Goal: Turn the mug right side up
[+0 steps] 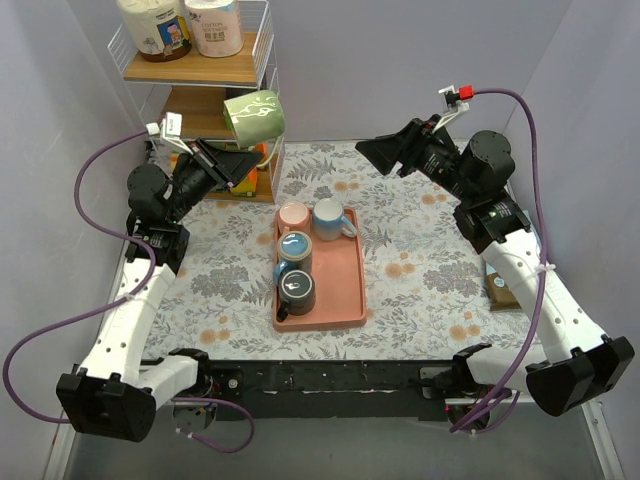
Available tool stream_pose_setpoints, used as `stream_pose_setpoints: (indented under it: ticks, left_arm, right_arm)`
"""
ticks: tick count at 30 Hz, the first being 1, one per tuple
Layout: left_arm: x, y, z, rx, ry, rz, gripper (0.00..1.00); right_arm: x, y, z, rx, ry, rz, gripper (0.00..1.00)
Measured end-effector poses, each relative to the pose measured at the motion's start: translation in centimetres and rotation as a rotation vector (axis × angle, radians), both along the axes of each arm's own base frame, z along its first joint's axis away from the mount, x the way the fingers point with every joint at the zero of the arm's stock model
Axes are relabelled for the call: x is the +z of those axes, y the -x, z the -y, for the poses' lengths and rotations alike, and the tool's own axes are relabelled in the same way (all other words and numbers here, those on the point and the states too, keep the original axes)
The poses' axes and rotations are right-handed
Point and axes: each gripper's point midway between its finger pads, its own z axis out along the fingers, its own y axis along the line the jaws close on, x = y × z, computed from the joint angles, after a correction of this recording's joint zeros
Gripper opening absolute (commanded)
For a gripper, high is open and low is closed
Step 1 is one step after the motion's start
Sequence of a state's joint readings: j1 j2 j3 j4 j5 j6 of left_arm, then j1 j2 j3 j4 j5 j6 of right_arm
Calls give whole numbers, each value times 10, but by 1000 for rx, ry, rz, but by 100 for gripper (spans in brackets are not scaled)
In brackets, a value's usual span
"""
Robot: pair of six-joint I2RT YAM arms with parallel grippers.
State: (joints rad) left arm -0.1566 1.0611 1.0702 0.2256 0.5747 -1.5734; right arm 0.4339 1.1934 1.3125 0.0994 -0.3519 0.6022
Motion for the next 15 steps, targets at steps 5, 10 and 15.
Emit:
stream_pose_setpoints:
  ticks: [5,10,15]
  left_arm:
    - [-34,-14,-17,107,-73,-116,0]
    - [-68,-22,-47,251,-141,-245,0]
    - [-99,-21,-72,367,-209,-374,0]
  right_arm:
    - [-5,-5,0,4,5,-16,76]
    - [-8,-8,1,0,3,-28,76]
    - [-8,-11,4,-10,-1,-34,75]
